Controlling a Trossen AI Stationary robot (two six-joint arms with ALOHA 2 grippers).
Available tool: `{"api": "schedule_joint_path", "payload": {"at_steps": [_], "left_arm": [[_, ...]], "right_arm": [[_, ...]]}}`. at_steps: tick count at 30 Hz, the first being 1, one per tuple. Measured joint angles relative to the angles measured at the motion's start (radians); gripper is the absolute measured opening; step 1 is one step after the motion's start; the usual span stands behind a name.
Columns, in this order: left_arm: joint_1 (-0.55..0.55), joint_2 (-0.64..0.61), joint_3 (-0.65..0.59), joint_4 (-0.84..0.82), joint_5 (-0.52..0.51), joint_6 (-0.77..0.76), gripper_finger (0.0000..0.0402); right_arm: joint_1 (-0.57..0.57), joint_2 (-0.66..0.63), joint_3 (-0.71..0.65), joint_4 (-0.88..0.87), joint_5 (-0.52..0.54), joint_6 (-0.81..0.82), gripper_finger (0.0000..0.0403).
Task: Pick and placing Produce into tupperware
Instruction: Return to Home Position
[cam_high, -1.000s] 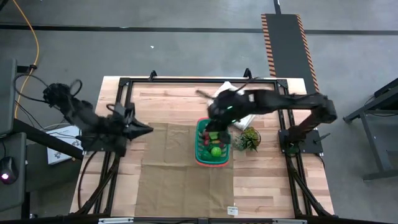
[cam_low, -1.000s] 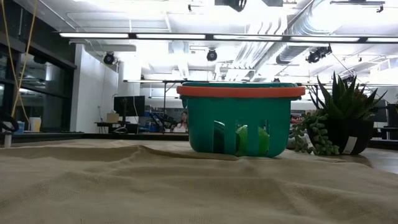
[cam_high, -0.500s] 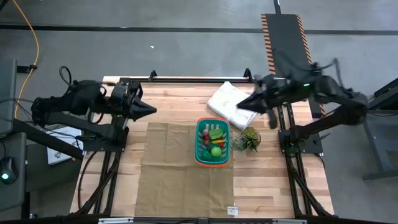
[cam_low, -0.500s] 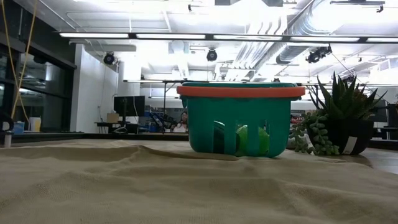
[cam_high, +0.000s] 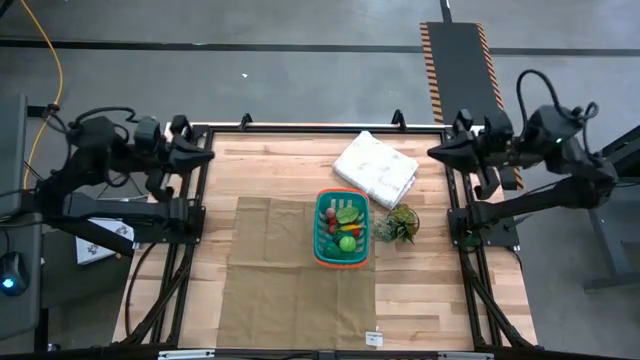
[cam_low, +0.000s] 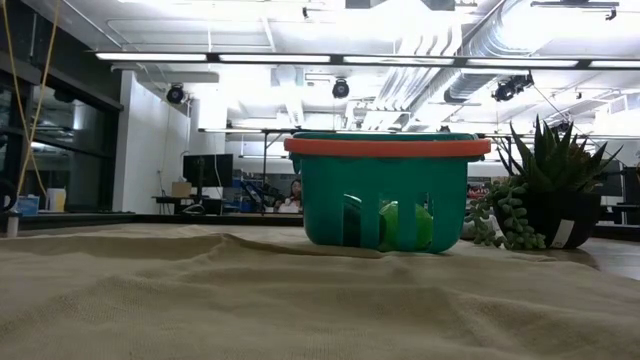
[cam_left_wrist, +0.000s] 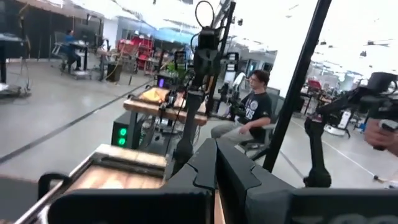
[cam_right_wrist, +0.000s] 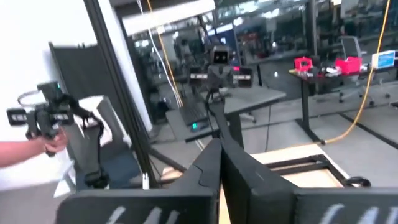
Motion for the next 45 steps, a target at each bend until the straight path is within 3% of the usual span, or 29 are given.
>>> {"api": "schedule_joint_path", "payload": {"at_steps": [7, 18, 26, 37, 45], "left_arm": [[-0.002, -0.046, -0.004, -0.176, -0.041, 0.012, 0.0000], [-0.002, -0.054, -0.278, 0.122, 0.026, -0.030, 0.0000], [-0.002, -0.167, -0.524, 0.372, 0.020, -0.087, 0.0000], [-0.002, -0.418, -0.760, 0.452, -0.047, -0.155, 0.0000], [-0.002, -0.489, -0.880, 0.445, -0.066, -0.208, 0.0000]], "right_arm": [[-0.013, -0.156, -0.341, 0.309, 0.002, 0.059, 0.0000], [-0.043, -0.433, -0.763, 0.617, -0.020, 0.242, 0.0000], [-0.043, -0.643, -0.965, 0.643, 0.053, 0.319, 0.0000], [-0.043, -0.820, -1.155, 0.763, 0.064, 0.373, 0.0000], [-0.043, -0.850, -1.233, 0.778, 0.064, 0.405, 0.0000]]}}
